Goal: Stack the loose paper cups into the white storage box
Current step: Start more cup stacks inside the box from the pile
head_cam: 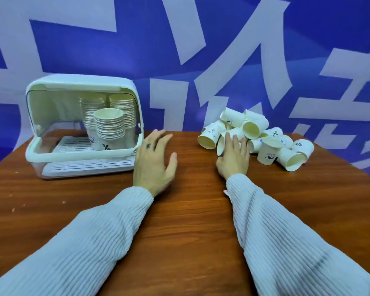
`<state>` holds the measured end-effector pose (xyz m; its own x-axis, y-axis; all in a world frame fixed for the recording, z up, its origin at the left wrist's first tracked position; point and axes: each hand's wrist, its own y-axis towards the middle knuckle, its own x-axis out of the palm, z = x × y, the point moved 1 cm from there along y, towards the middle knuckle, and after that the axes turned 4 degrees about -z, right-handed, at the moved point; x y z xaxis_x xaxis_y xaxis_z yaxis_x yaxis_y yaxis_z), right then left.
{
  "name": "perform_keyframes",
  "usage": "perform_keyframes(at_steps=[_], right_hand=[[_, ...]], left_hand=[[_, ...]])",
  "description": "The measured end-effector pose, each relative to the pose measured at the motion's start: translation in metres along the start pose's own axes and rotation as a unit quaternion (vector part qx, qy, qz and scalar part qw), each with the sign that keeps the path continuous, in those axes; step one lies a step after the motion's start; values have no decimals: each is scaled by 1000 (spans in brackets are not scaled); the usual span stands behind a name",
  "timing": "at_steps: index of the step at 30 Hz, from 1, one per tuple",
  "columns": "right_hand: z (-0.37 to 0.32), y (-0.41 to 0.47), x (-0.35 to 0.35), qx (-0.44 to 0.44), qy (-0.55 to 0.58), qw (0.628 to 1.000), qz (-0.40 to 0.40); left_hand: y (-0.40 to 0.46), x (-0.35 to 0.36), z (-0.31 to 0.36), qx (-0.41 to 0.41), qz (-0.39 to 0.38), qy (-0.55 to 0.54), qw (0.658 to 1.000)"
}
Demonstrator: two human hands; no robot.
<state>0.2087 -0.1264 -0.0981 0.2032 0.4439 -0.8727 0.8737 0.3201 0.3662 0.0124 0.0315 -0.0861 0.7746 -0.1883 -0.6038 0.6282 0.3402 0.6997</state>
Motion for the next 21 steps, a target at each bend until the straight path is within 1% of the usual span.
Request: perform_keyframes(at_steps=[2, 4, 10, 13, 15, 16, 17, 18, 19, 20, 21], right_hand=[[11, 3, 3, 14, -12, 1000, 15], [12, 4, 4, 26, -25, 998, 42], [9, -1, 3, 35, 19, 997, 67], [-8, -21, -6, 56, 107, 990, 66], [-24, -37, -9, 43, 222, 974, 20], [-33, -46, -10, 21, 303, 953, -23], [-42, -54, -10, -9, 382, 921, -70], [-50, -63, -9, -38, 439, 891, -115], [-57, -69, -7, -65, 469, 867, -157], [-62, -73, -4, -89, 480, 851, -194], [-65, -75, -2, -108, 487, 839, -218]], left_hand=[[-8, 11, 3, 21, -64, 13, 998], [-12, 13, 4, 32, -91, 11, 995], [-16, 8, 7, 16, -94, -5, 995], [-14, 6, 9, 4, -93, -27, 995], [-15, 7, 9, -2, -94, -55, 994], [-16, 6, 11, -5, -102, -76, 992], [-17, 7, 11, -12, -116, -99, 988], [-17, 7, 12, -24, -132, -120, 984], [-17, 7, 13, -42, -147, -132, 979], [-17, 7, 13, -63, -150, -134, 978], [-16, 6, 12, -85, -137, -136, 977]])
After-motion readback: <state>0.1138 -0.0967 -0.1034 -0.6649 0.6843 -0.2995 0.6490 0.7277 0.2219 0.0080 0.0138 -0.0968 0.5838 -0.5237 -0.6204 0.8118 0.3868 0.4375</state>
